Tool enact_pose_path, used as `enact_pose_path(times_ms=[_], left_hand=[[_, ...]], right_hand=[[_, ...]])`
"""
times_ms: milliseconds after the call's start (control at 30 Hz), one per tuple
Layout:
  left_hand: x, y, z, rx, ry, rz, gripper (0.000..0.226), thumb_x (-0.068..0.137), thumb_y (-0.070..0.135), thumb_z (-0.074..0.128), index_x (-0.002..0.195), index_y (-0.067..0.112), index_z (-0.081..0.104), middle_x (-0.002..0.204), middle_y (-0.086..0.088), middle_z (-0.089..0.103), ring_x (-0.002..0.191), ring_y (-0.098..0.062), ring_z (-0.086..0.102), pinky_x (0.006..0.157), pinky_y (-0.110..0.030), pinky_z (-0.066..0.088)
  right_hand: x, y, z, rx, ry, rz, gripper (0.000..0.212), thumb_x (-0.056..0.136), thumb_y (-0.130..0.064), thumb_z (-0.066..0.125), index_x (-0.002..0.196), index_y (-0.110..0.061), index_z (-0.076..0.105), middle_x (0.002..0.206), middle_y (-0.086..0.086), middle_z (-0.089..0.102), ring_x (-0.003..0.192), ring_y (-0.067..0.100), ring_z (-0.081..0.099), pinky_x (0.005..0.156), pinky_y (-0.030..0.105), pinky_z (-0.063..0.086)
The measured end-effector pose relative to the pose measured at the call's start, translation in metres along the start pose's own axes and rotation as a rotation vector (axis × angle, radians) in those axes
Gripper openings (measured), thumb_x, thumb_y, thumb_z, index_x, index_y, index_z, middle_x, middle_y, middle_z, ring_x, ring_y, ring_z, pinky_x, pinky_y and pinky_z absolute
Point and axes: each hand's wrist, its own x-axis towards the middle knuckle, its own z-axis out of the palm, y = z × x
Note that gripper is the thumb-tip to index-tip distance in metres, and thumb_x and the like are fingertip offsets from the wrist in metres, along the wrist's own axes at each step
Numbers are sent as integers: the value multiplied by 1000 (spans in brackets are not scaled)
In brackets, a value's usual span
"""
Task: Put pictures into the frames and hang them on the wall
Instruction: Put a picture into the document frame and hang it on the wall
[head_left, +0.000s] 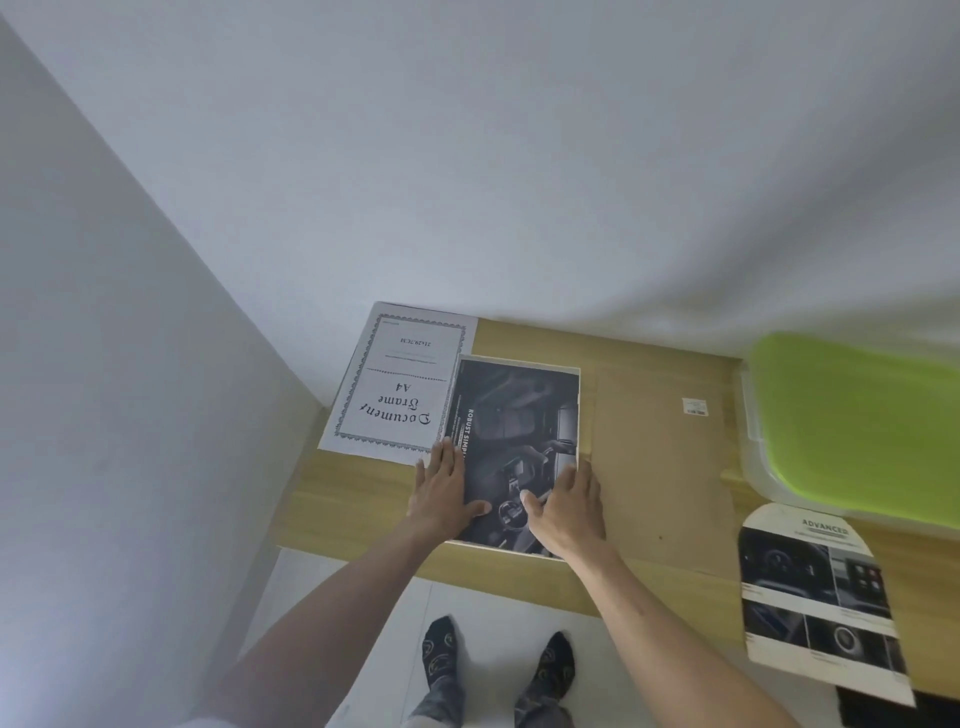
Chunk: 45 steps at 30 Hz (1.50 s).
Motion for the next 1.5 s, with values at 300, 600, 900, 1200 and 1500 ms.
enact_pose_path(times_ms=[300, 600, 900, 1200, 1500], left_hand=[[2, -9, 2, -154, 126, 15, 95, 89, 45, 64, 156, 11, 5, 164, -6, -1, 151, -19, -8, 122, -44, -6], [3, -16, -2, -270, 185, 63, 85, 88, 38, 67, 154, 16, 20, 164, -3, 9, 152, -21, -3, 123, -45, -4], [-19, -23, -9, -663, 390, -2, 65, 85, 41, 70, 139, 15, 44, 135, -2, 50, 132, -24, 37, 110, -40, 37], [-51, 21, -30, -1602, 167, -222, 34, 79, -4, 73, 110, 5, 64, 102, -18, 72, 87, -33, 73, 83, -43, 60], [-87, 49, -36, -1476, 85, -50, 48, 78, -19, 60, 115, 11, 65, 106, -16, 73, 87, -30, 73, 74, -33, 58]], right_hand=[[2, -14, 4, 250, 186, 86, 58, 97, -52, 47, 136, -11, 57, 156, 13, 33, 144, 32, 29, 116, 40, 29], [1, -21, -17, 809, 407, 312, 32, 91, -12, 63, 123, -12, 56, 108, 0, 62, 94, 21, 61, 78, 28, 46], [5, 10, -39, 1258, 119, 342, 22, 91, 7, 60, 98, -12, 67, 86, 6, 67, 74, 19, 52, 66, 33, 42], [-25, 42, -59, 1610, 12, 253, 40, 92, 16, 48, 120, -11, 57, 94, 14, 65, 74, 22, 59, 75, 35, 53], [-65, 137, -99, 1696, -75, 112, 27, 85, 5, 61, 106, -11, 58, 100, 11, 67, 85, 23, 65, 65, 34, 59]])
